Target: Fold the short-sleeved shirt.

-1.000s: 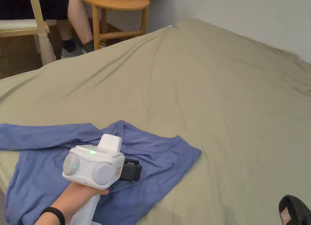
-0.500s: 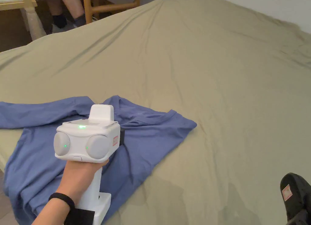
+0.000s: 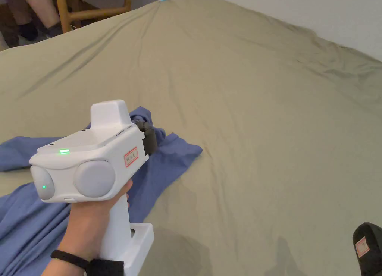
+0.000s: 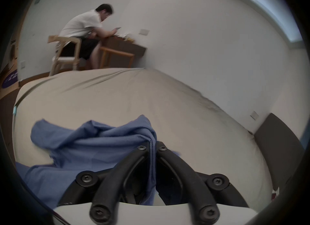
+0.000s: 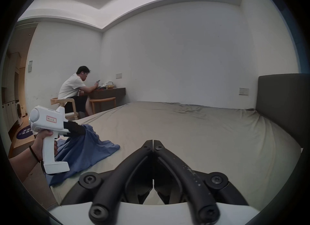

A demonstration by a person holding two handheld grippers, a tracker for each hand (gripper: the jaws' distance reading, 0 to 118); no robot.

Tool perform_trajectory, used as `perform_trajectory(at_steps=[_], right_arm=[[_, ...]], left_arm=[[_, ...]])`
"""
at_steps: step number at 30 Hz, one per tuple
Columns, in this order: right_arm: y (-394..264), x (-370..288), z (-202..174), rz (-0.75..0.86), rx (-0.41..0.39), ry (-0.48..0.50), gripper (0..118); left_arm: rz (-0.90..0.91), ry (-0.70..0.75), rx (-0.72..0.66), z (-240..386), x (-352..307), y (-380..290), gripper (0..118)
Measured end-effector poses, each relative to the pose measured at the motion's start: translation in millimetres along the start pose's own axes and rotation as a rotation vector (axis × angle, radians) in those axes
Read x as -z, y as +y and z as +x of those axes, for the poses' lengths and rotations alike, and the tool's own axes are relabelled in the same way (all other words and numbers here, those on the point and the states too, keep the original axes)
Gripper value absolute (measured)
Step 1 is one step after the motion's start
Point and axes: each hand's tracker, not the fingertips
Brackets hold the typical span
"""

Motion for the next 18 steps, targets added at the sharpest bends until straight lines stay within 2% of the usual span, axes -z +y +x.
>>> perform_trajectory(at_steps=[9, 14, 18], right_arm=[[4.4, -81.5, 58.6, 0.056, 0.036, -0.251, 2], [5.7, -133.4, 86.2, 0.1, 0.043, -0.403, 2], [-1.3, -165.8, 101.8, 0.102, 0.061, -0.485, 2]], left_arm=[[0.012, -0.474, 0.099, 152.3, -37.9, -27.7, 5], [-0.074, -0.793, 0.133, 223.5, -83.5, -68.2, 5], [-0.157, -0.953, 0.215, 258.0, -122.8, -112.3, 5]])
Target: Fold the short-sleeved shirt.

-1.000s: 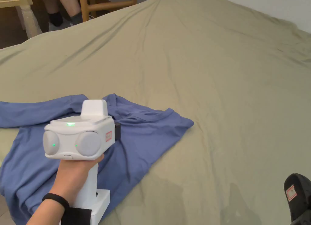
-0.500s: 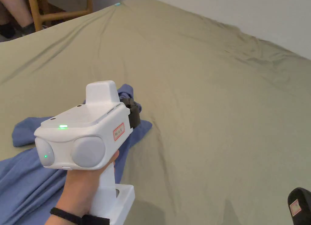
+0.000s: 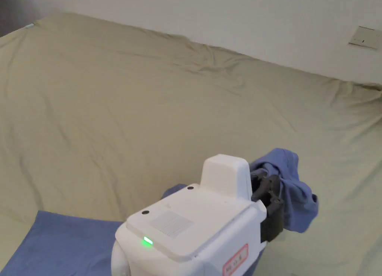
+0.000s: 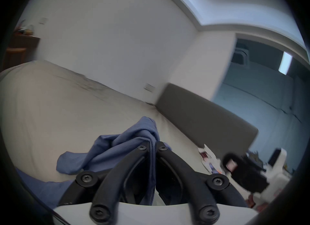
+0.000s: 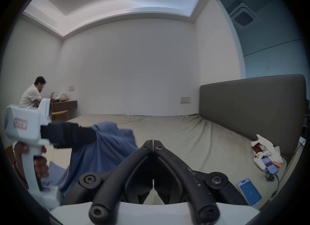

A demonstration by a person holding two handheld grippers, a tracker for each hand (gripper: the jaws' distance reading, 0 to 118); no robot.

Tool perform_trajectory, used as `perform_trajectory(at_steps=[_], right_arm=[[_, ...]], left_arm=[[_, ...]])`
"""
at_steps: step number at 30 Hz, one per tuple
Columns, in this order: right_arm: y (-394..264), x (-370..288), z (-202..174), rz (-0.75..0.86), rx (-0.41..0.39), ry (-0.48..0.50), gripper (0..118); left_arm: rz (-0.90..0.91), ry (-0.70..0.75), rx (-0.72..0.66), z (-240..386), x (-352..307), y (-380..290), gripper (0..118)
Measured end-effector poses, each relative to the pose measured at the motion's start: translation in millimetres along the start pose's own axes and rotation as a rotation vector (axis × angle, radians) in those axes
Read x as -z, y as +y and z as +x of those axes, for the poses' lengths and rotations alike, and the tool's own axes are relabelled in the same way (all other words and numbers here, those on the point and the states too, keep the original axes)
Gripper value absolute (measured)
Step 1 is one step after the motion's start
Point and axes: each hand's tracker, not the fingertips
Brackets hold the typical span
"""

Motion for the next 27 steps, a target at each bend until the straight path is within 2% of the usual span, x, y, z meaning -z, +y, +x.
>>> perform_trajectory(at_steps=[3, 5, 8, 13, 15, 16, 17, 20, 21, 22, 25, 26, 27], right_arm=[[-9.2, -8.2, 16.2, -0.026, 0.019, -0.049, 2], [-17.0, -11.1, 23.7, -0.055, 0.048, -0.079, 2], [-26.6, -14.9, 29.1, -0.077, 0.077, -0.085, 2], [-39.0, -17.7, 36.2, -0.134, 0.077, -0.09, 2], [-41.7, -16.2, 37.7, -0.145, 0.078, -0.092, 2], [-42.9, -16.1, 38.3, -0.149, 0.081, -0.093, 2], [-43.6, -15.7, 38.4, -0.151, 0.086, -0.089, 2], [-42.0, -11.6, 35.3, -0.156, 0.099, -0.07, 2], [-41.4, -11.0, 33.2, -0.149, 0.097, -0.06, 2], [-40.1, -9.5, 30.7, -0.137, 0.094, -0.047, 2], [-38.1, -4.7, 22.1, -0.118, 0.093, -0.014, 2], [-38.5, -2.7, 19.6, -0.114, 0.096, -0.002, 2], [-38.9, -1.1, 16.4, -0.11, 0.102, 0.011, 2]], left_arm=[[-0.137, -0.01, 0.116, 29.0, 22.4, -46.8, 5], [-0.315, 0.012, 0.151, 37.7, 47.0, -86.8, 5], [-0.487, 0.038, 0.203, 40.8, 77.2, -142.0, 5], [-0.631, 0.113, 0.317, 41.8, 107.9, -193.8, 5], [-0.64, 0.105, 0.238, 34.6, 114.6, -185.1, 6], [-0.612, 0.1, 0.199, 32.7, 103.8, -170.9, 11], [-0.601, 0.109, 0.179, 29.3, 103.8, -169.2, 30], [-0.543, 0.163, 0.182, 24.1, 83.9, -160.1, 96], [-0.533, 0.171, 0.192, 23.5, 74.2, -154.2, 103], [-0.505, 0.181, 0.199, 21.5, 58.8, -145.2, 102], [-0.39, 0.224, 0.179, 8.2, 6.3, -116.3, 85], [-0.357, 0.264, 0.17, 2.3, -10.5, -107.3, 65], [-0.334, 0.319, 0.161, -4.0, -26.4, -98.5, 39]])
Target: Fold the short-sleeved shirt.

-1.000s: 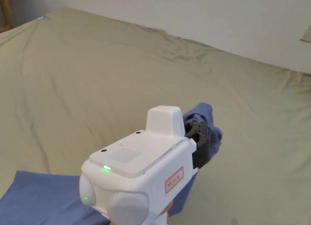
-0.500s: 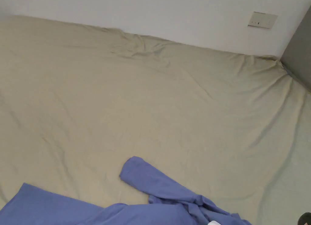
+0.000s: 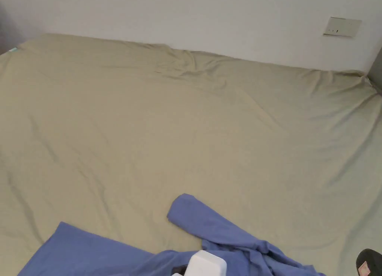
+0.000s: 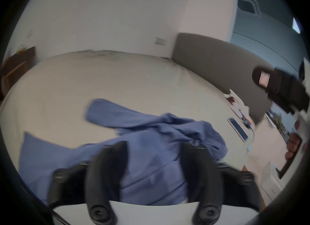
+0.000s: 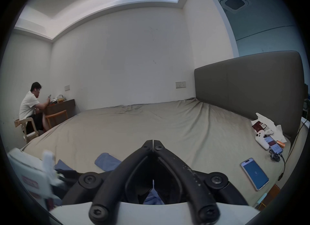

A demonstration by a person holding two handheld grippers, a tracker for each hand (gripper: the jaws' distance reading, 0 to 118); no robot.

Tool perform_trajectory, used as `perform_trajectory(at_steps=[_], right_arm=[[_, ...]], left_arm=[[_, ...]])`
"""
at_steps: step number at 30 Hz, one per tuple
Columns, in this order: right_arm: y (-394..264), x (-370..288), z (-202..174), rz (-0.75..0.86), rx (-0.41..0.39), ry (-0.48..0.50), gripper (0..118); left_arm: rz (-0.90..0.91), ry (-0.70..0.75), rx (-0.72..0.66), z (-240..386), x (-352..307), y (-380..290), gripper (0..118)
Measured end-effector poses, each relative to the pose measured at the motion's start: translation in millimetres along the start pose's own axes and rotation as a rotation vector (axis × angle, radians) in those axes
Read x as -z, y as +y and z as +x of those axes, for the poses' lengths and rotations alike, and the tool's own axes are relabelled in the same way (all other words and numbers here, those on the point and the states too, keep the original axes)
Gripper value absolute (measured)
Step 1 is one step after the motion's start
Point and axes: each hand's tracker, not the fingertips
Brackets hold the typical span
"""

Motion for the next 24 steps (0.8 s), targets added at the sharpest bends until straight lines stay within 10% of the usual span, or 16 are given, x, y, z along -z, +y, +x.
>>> perform_trajectory(at_steps=[2, 17, 19, 21, 24], right_arm=[[-1.6, 2.2, -6.9, 0.0, 0.008, 0.023, 2], [-6.0, 25.8, -31.8, -0.066, -0.038, 0.085, 2], [-2.9, 29.1, -31.8, -0.063, -0.04, 0.074, 2], [-1.0, 32.1, -31.6, -0.057, -0.039, 0.068, 2], [-0.5, 37.7, -29.9, -0.064, -0.034, 0.071, 2]], left_arm=[[0.032, 0.103, -0.043, -23.0, -26.8, 3.4, 0], [0.03, 0.374, -0.278, -176.5, -51.4, 4.2, 0], [-0.002, 0.374, -0.309, -194.5, -41.4, 8.3, 25], [-0.027, 0.411, -0.321, -206.7, -28.5, 11.6, 112], [0.005, 0.444, -0.262, -223.7, -16.3, 12.2, 103]])
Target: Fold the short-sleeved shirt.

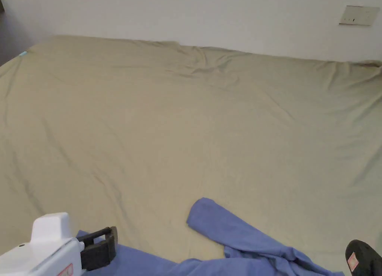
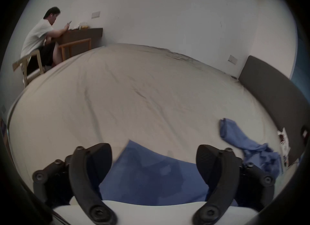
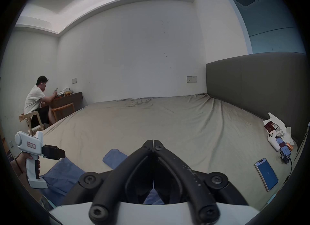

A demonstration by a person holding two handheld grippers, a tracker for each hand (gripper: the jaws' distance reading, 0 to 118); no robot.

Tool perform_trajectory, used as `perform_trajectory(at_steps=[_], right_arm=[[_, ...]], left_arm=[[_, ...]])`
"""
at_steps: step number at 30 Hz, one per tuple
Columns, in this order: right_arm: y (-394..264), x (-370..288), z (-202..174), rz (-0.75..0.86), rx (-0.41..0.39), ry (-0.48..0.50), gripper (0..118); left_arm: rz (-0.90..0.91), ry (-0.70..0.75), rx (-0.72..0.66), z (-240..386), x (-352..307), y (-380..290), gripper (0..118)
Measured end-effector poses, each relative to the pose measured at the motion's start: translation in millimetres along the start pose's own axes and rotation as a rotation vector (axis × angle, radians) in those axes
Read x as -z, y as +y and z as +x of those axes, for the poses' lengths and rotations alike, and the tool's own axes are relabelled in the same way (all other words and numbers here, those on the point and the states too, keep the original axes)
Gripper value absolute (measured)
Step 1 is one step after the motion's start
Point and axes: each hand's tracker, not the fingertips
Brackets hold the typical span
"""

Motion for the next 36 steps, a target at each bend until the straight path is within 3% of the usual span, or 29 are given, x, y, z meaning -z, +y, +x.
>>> perform_trajectory(at_steps=[4, 8, 10, 12, 15, 18, 21, 22, 23, 24, 27, 30, 33, 34, 35, 36], right_arm=[[-1.2, 8.7, -0.1, -0.023, -0.019, -0.002, 2], [-2.6, 14.6, -3.0, -0.035, -0.005, 0.009, 2], [-3.0, 16.0, -5.0, -0.038, 0.003, 0.021, 2], [-2.1, 17.1, -9.2, -0.043, 0.001, 0.033, 2], [-3.5, 17.3, -11.4, -0.045, -0.009, 0.045, 2], [-4.4, 17.9, -11.2, -0.05, -0.014, 0.057, 2], [-5.8, 20.9, -10.3, -0.065, -0.016, 0.054, 2], [-6.4, 22.3, -9.3, -0.071, -0.017, 0.049, 2], [-7.3, 23.7, -7.4, -0.079, -0.013, 0.046, 2], [-8.0, 25.0, -4.8, -0.086, -0.006, 0.045, 2], [-9.1, 29.3, 3.1, -0.104, 0.003, 0.034, 2], [-10.3, 34.1, 12.1, -0.114, -0.021, 0.011, 2], [-11.5, 45.8, 24.4, -0.149, -0.099, 0.024, 4], [-12.0, 52.2, 29.6, -0.174, -0.115, 0.037, 8], [-13.0, 59.7, 34.9, -0.209, -0.118, 0.069, 30], [-14.5, 69.2, 40.3, -0.251, -0.117, 0.095, 61]], left_arm=[[-0.103, 0.033, 0.155, -7.3, 31.2, 2.4, 104], [-0.261, -0.032, 0.183, -4.2, 49.0, -10.6, 107], [-0.118, -0.016, 0.214, -1.3, 39.7, -17.4, 111], [-0.164, -0.012, 0.189, -1.4, 41.3, -17.7, 108], [-0.153, -0.022, 0.179, -8.1, 36.0, -18.7, 95], [-0.124, -0.034, 0.174, -7.0, 22.5, -24.5, 90], [-0.124, -0.046, 0.177, -3.4, 14.2, -24.0, 69], [-0.124, -0.06, 0.179, -3.0, 11.5, -24.1, 54], [-0.138, -0.117, 0.178, -1.8, 9.0, -24.2, 18], [-0.155, -0.15, 0.173, -0.7, 8.8, -24.7, 4], [-0.152, -0.084, 0.252, 5.4, 13.1, -23.6, 4], [-0.158, -0.107, 0.187, 4.5, 7.0, -15.3, 4], [-0.113, -0.139, 0.122, -0.6, -4.5, -7.8, 4], [-0.109, -0.142, 0.115, -1.9, -7.6, -6.3, 4], [-0.11, -0.142, 0.114, -2.6, -9.2, -5.5, 4], [-0.109, -0.141, 0.116, -2.5, -10.0, -5.5, 4]])
